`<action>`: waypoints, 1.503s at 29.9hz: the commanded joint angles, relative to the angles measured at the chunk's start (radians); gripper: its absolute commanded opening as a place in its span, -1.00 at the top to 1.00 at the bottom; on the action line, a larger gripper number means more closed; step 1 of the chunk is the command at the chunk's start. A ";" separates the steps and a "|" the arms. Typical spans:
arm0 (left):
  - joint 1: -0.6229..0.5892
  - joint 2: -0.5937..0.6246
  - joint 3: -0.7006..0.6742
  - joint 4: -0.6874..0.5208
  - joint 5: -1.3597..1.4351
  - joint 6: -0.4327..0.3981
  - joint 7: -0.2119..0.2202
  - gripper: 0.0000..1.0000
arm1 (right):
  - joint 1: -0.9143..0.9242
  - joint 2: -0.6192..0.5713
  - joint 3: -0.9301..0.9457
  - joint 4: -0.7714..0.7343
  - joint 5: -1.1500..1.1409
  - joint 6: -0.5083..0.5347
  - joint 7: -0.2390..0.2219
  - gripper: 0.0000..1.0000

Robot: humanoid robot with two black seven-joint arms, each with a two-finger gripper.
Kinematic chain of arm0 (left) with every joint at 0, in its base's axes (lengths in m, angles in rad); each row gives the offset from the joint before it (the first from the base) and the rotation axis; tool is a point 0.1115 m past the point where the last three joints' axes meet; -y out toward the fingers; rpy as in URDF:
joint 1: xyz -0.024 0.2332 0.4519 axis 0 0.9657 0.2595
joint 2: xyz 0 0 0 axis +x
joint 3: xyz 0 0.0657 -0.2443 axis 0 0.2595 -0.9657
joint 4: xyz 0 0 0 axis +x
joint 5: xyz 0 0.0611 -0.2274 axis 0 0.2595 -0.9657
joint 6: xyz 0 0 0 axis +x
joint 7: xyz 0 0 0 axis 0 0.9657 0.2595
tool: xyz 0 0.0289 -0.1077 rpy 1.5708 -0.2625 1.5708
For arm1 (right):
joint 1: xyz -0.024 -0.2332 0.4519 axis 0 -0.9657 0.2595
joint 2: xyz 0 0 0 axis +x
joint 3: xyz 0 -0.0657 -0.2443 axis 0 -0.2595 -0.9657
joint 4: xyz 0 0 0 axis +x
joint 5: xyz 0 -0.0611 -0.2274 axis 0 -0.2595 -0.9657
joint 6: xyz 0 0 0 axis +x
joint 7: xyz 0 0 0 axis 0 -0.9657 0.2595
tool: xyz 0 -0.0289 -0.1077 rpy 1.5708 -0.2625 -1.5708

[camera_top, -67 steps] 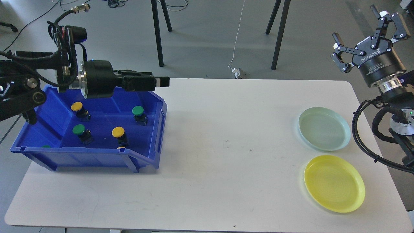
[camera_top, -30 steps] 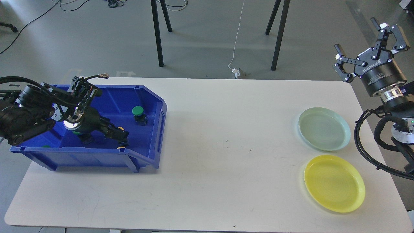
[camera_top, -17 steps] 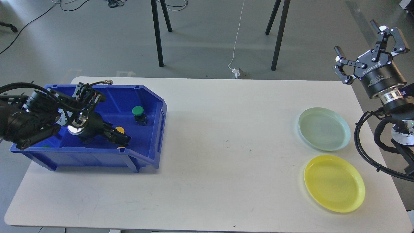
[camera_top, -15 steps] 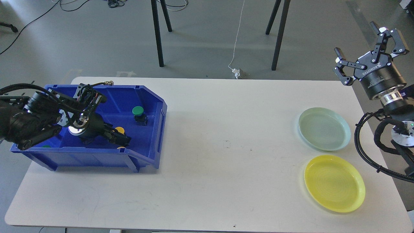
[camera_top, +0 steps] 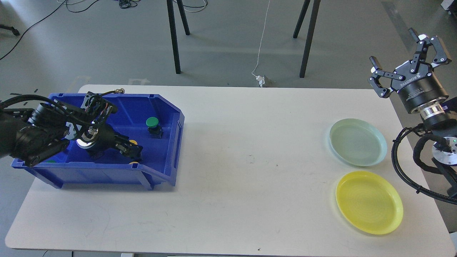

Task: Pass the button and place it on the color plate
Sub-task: 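Lift the yellow button and extend the left arm toward the table center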

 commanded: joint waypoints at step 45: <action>-0.070 -0.006 -0.481 -0.575 -0.607 0.138 0.000 0.78 | -0.389 -0.340 0.000 0.604 -0.081 -0.021 0.000 -0.99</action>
